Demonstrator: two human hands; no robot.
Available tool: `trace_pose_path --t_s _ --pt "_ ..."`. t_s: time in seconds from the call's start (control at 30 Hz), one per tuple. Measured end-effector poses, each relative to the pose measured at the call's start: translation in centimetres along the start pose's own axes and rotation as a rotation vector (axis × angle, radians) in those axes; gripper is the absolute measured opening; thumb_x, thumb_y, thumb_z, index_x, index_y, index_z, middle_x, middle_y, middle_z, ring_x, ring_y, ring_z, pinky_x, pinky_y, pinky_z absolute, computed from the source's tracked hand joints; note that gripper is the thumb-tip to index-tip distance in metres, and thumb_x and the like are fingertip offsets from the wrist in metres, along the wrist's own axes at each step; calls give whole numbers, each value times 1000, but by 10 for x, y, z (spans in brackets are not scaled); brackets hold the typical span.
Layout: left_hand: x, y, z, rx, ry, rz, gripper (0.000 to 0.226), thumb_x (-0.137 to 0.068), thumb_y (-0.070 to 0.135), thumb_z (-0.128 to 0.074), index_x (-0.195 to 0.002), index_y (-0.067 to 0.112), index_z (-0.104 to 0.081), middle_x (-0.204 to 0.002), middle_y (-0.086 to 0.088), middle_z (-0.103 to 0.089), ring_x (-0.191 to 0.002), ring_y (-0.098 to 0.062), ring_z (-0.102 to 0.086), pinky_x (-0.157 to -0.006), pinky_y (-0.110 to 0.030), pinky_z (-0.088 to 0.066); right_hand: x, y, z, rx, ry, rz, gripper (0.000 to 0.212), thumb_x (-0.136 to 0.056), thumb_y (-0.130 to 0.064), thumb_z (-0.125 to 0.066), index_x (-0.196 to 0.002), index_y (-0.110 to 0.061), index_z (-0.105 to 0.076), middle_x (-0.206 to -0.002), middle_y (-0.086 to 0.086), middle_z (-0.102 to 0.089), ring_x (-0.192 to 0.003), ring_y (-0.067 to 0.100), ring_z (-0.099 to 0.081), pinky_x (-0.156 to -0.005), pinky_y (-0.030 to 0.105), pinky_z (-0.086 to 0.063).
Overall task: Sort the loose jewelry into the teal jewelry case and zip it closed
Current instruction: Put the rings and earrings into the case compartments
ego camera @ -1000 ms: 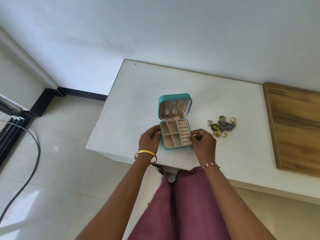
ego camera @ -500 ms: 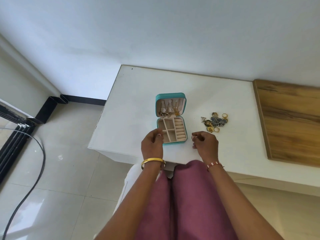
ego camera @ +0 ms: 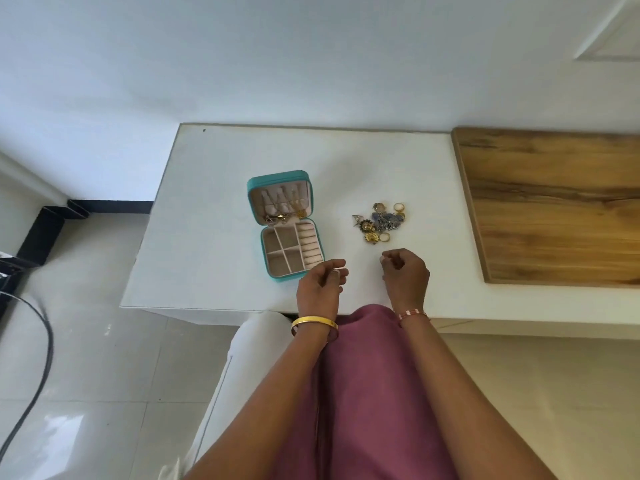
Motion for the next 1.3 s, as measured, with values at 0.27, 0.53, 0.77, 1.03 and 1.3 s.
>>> trace_pose_path --t_s 0.27,0.53,0.77,1.03,1.3 --pt "-18 -8 -19 -30 -15 2 23 -91 1 -44 -94 13 -63 -86 -4 -65 -79 -13 -61 -81 -29 -51 -16 -12 -22 161 59 223 20 -86 -13 -60 -105 -7 -64 -91 14 -64 -84 28 -60 -69 30 -44" --pt "-28 -20 -35 -142 -94 -5 25 -89 0 -47 -103 11 -64 -99 -7 -66 -92 -13 -60 -92 -29 -49 -22 -8 -27 238 80 254 16 -85 -6 -58 -96 -9 -69 -93 15 -63 -88 31 -60 -68 30 -42" --pt "-28 -21 -34 -151 -126 -13 29 -91 -2 -44 -114 7 -59 -108 -14 -66 -95 -12 -57 -94 -24 -46 -19 -3 -23 208 20 191 14 -81 -4 -64 -94 -4 -69 -92 16 -64 -84 27 -60 -73 25 -41" --pt "-26 -21 -32 -36 -150 26 38 -93 0 -42 -127 15 -50 -104 -9 -61 -97 -14 -55 -95 -28 -43 -12 -18 -14 -235 -341 -86 11 -81 0 -64 -92 1 -68 -77 10 -66 -65 14 -60 -64 24 -54" --pt "-26 -20 -33 -75 -137 -30 27 -91 3 -49 -114 12 -61 -106 -5 -64 -91 -10 -56 -82 -12 -45 -7 -18 -6 -215 -486 -192 16 -85 -1 -60 -99 4 -67 -66 5 -61 -49 7 -54 -49 13 -49"
Point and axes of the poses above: each hand's wrist, its own x-axis away from the middle knuckle, its own z-axis out of the back of the hand, y = z × x, the point moved 4 cm from there along -x, towards the middle knuckle
